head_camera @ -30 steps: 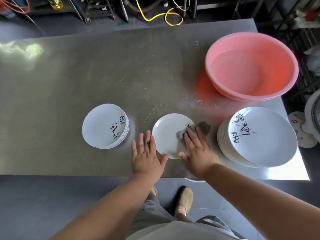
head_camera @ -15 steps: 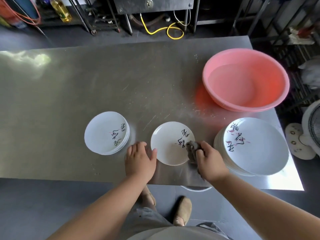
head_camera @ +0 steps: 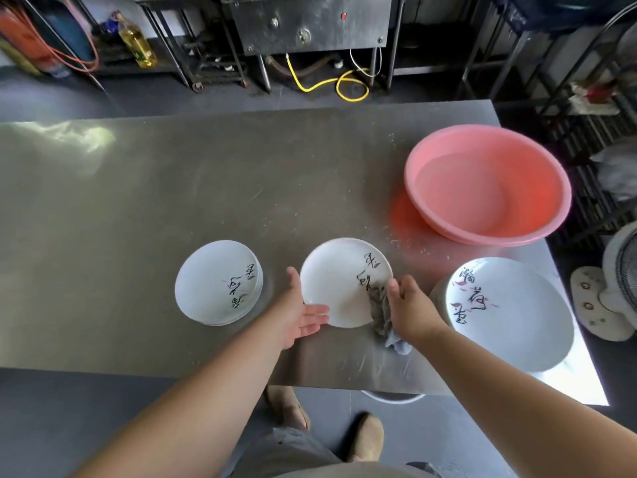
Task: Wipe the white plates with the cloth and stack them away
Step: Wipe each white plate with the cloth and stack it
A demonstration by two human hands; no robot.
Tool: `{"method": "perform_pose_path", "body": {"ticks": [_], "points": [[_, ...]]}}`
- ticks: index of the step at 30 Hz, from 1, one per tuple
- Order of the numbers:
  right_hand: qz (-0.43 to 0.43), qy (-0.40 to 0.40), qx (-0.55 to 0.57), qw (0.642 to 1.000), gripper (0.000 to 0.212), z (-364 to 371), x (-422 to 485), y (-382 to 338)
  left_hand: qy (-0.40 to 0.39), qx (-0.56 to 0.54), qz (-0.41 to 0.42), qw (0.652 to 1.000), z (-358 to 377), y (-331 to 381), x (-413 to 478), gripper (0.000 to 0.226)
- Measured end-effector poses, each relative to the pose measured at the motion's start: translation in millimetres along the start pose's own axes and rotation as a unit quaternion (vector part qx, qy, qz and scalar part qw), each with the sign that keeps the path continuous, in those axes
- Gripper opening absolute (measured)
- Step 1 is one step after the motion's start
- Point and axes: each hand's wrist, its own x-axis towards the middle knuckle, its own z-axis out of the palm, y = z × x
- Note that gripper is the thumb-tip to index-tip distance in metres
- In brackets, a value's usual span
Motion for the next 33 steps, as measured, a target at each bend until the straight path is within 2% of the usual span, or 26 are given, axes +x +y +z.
{"method": "perform_pose_path", "body": {"ticks": [2,4,7,10,13,15,17,20,22,25,30,33], "points": [[-0.098,0.055,0.087,0.990,0.025,-4.7,-9.3,-4.9,-0.028,-0.142,0.044,0.988,0.2,9.2,-11.6,0.071],[-0.199,0.094,0.133,0.966,0.022,-12.0,-18.3,-17.8,-0.080,-0.257,0.086,0.959,-4.3,22.6,-27.2,0.053],[-0.311,0.125,0.079,0.939,0.033,-31.4,-26.1,-38.1,-0.124,-0.270,0.140,0.944,-15.0,42.3,-51.8,0.024],[-0.316,0.147,0.044,0.936,0.037,-48.4,-29.1,-42.3,-0.145,-0.228,0.207,0.940,-25.4,56.3,-77.3,0.036],[-0.287,0.173,0.121,0.934,0.042,-66.3,-40.5,-60.7,-0.158,-0.214,0.257,0.929,-35.1,63.4,-98.4,0.040],[-0.332,0.184,0.131,0.916,0.043,-74.1,-55.1,-80.8,-0.174,-0.214,0.284,0.918,-34.6,63.4,-111.1,0.043],[-0.416,0.164,0.077,0.891,0.042,-72.7,-73.8,-101.7,-0.198,-0.220,0.309,0.904,-28.7,61.1,-122.4,0.045],[-0.513,0.083,-0.112,0.847,0.055,-55.6,-100.5,-118.7,-0.242,-0.217,0.342,0.881,-16.8,56.2,-139.3,0.045],[-0.517,0.044,-0.217,0.827,0.071,-52.3,-108.0,-129.7,-0.264,-0.200,0.359,0.873,-10.0,53.1,-148.3,0.044],[-0.525,0.060,-0.282,0.801,0.080,-68.5,-100.4,-154.9,-0.276,-0.199,0.377,0.861,-6.0,51.8,-162.7,0.045],[-0.456,0.108,-0.293,0.833,0.087,-91.2,-94.6,-155.7,-0.246,-0.232,0.410,0.847,-6.7,61.3,-178.2,0.047],[-0.499,0.087,-0.265,0.821,0.089,-75.2,-117.8,-134.3,-0.245,-0.236,0.407,0.847,-7.0,66.1,-181.1,0.046]]}}
